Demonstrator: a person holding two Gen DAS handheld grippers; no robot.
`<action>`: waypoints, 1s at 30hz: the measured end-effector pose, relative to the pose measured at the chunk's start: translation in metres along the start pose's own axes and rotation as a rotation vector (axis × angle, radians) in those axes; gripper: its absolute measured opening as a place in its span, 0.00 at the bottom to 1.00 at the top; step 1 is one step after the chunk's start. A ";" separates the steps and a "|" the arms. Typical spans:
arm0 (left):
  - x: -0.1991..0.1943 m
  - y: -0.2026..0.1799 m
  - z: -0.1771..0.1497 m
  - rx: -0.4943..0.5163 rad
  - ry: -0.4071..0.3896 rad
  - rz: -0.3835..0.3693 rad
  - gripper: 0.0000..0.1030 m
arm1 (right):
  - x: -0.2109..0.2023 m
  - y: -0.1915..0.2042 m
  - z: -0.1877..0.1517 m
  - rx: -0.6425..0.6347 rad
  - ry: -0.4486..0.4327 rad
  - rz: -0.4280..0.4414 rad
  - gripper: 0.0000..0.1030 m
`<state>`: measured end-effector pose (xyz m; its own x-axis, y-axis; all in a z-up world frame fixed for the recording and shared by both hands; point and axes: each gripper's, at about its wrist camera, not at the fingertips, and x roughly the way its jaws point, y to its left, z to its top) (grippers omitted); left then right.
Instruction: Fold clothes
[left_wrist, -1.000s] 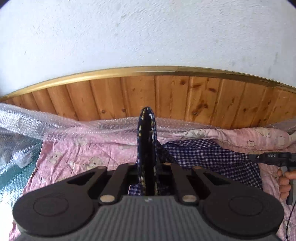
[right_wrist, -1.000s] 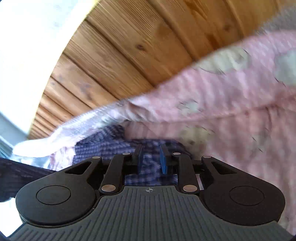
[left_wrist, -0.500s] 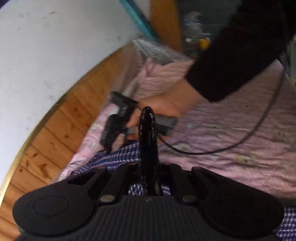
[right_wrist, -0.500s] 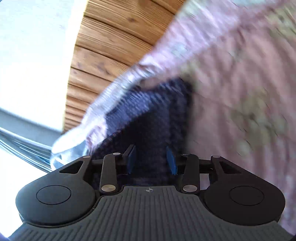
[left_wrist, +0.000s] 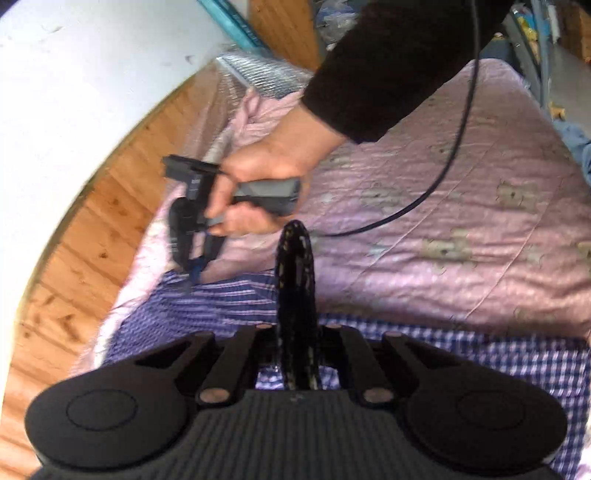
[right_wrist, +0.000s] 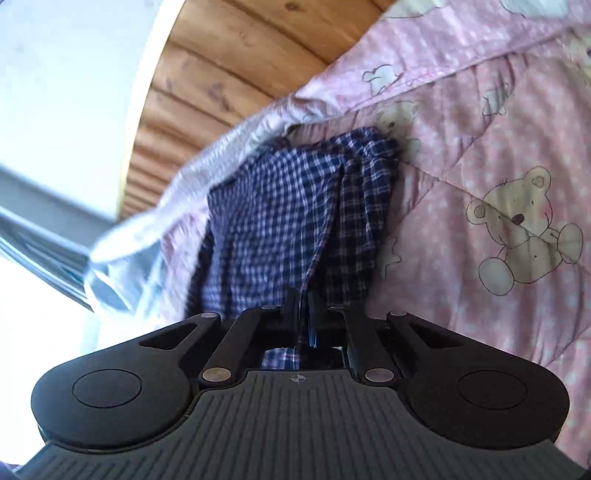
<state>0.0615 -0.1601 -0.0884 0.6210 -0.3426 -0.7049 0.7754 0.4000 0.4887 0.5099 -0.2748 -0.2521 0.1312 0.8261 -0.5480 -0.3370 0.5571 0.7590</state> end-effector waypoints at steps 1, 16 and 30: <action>-0.002 0.002 -0.002 -0.020 0.005 0.002 0.05 | 0.003 0.002 -0.003 -0.021 0.013 -0.023 0.07; 0.011 -0.028 -0.071 -0.383 0.196 -0.243 0.45 | -0.007 0.030 -0.026 -0.186 0.052 -0.167 0.27; 0.084 0.137 -0.140 -1.362 0.051 -0.171 0.43 | -0.070 0.039 -0.155 0.086 0.039 -0.037 0.27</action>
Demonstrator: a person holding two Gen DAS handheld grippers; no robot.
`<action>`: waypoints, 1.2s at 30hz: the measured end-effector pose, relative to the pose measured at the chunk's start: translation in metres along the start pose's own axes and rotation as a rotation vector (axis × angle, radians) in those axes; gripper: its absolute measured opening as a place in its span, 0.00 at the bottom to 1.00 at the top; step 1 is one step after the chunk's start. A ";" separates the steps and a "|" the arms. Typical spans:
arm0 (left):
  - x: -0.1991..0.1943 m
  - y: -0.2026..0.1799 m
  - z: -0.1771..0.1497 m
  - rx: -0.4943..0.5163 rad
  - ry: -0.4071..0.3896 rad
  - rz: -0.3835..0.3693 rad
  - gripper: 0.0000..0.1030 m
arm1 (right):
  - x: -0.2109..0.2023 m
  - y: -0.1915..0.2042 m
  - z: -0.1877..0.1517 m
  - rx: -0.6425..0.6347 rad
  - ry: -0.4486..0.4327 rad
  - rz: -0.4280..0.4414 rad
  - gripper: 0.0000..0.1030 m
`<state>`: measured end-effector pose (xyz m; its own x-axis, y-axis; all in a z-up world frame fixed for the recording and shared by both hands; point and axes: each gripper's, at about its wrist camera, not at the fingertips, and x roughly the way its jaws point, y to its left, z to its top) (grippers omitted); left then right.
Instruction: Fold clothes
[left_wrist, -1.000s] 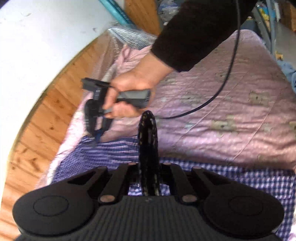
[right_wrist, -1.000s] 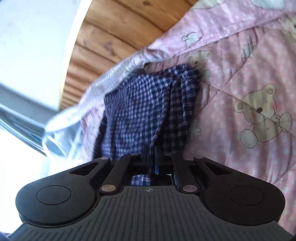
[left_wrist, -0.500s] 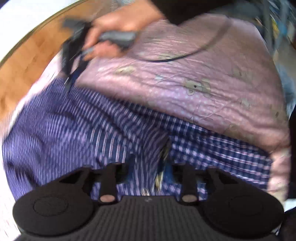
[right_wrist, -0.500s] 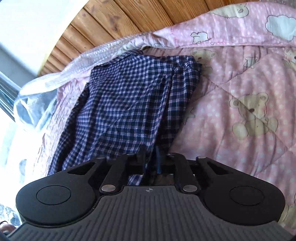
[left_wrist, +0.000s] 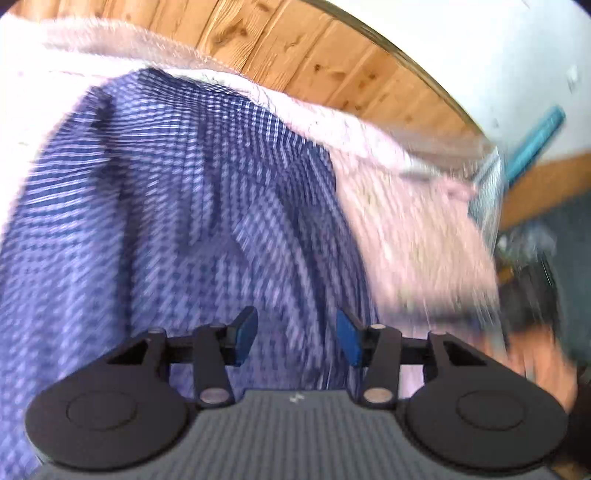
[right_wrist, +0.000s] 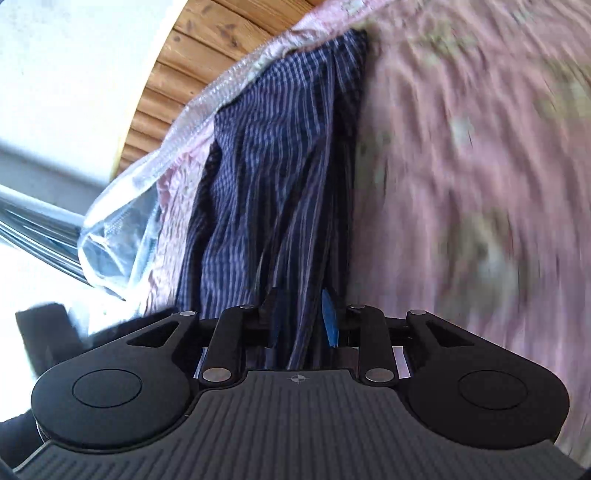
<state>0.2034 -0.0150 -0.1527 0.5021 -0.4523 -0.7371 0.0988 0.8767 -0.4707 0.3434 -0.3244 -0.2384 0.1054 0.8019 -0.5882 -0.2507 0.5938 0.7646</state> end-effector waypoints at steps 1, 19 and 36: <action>0.018 0.001 0.010 -0.019 0.010 0.017 0.41 | -0.002 0.004 -0.013 0.009 0.010 0.011 0.28; 0.016 0.000 0.026 -0.070 0.016 0.108 0.15 | -0.002 0.054 -0.100 -0.263 0.001 -0.098 0.20; -0.034 0.014 -0.127 -0.174 0.090 -0.065 0.20 | 0.003 0.078 -0.186 -0.067 -0.148 -0.290 0.37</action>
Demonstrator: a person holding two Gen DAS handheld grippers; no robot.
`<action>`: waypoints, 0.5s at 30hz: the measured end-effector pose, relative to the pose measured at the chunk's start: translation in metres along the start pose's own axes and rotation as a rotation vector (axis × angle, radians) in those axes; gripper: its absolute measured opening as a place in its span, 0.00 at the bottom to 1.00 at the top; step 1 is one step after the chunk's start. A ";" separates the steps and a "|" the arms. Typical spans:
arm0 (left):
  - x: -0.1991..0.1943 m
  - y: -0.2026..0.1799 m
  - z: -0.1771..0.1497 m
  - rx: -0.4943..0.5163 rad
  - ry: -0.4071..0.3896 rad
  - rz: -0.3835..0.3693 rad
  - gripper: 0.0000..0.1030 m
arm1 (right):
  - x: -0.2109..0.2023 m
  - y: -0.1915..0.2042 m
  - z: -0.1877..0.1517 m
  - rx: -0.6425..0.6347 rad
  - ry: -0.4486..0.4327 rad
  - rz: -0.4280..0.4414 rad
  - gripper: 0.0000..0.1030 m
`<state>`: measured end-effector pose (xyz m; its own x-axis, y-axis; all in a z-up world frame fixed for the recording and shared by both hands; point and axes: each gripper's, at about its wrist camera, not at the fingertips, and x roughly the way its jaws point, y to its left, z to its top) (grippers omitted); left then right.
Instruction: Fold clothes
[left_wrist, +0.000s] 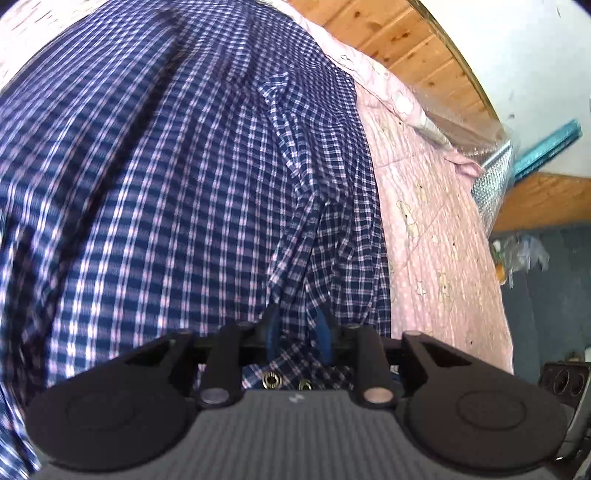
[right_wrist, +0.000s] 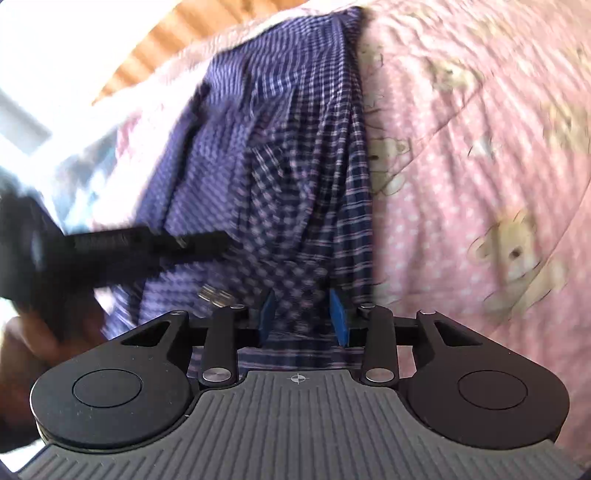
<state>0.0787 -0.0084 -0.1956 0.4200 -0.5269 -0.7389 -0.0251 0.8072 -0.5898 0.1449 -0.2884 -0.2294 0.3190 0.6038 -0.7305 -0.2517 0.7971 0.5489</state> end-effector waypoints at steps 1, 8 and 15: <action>0.004 -0.002 -0.004 0.008 0.014 -0.012 0.16 | 0.003 -0.001 -0.001 0.018 0.003 -0.019 0.34; -0.003 -0.001 -0.015 0.054 0.056 0.020 0.03 | -0.004 0.008 -0.012 -0.010 -0.011 -0.200 0.00; -0.100 0.039 -0.020 0.111 -0.008 -0.030 0.52 | -0.036 -0.002 -0.023 0.091 -0.063 -0.127 0.17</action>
<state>0.0173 0.0697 -0.1513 0.4265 -0.5495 -0.7184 0.0879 0.8157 -0.5718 0.1132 -0.3124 -0.2133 0.4001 0.4956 -0.7709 -0.1227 0.8626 0.4908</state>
